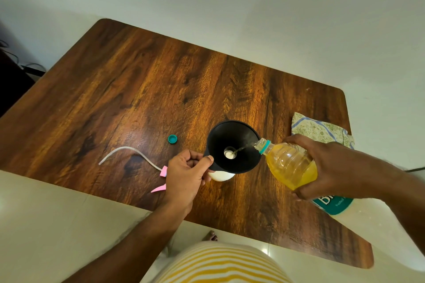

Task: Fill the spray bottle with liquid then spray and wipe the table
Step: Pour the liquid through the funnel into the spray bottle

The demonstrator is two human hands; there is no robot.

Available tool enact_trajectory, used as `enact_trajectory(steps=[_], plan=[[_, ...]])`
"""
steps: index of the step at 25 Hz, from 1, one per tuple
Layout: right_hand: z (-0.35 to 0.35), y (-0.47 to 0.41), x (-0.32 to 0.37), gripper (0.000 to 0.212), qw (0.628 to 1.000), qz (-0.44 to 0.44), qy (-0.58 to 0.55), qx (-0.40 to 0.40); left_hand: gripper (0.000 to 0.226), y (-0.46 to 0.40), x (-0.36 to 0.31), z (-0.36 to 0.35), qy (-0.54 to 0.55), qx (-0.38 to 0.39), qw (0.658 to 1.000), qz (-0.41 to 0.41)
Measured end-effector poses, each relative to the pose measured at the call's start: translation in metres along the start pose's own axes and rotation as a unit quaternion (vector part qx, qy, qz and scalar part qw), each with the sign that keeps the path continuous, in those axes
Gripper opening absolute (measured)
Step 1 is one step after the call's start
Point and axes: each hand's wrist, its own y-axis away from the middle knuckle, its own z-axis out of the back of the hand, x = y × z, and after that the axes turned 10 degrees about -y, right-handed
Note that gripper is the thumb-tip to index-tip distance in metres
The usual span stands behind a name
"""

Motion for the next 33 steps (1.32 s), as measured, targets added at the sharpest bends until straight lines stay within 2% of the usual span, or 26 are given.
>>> enact_trajectory(steps=[33], plan=[[0.0037, 0.0002, 0.0010, 0.090, 1.000, 0.004, 0.001, 0.001, 0.008, -0.0020, 0.0024, 0.0009, -0.001, -0.001, 1.000, 0.007]])
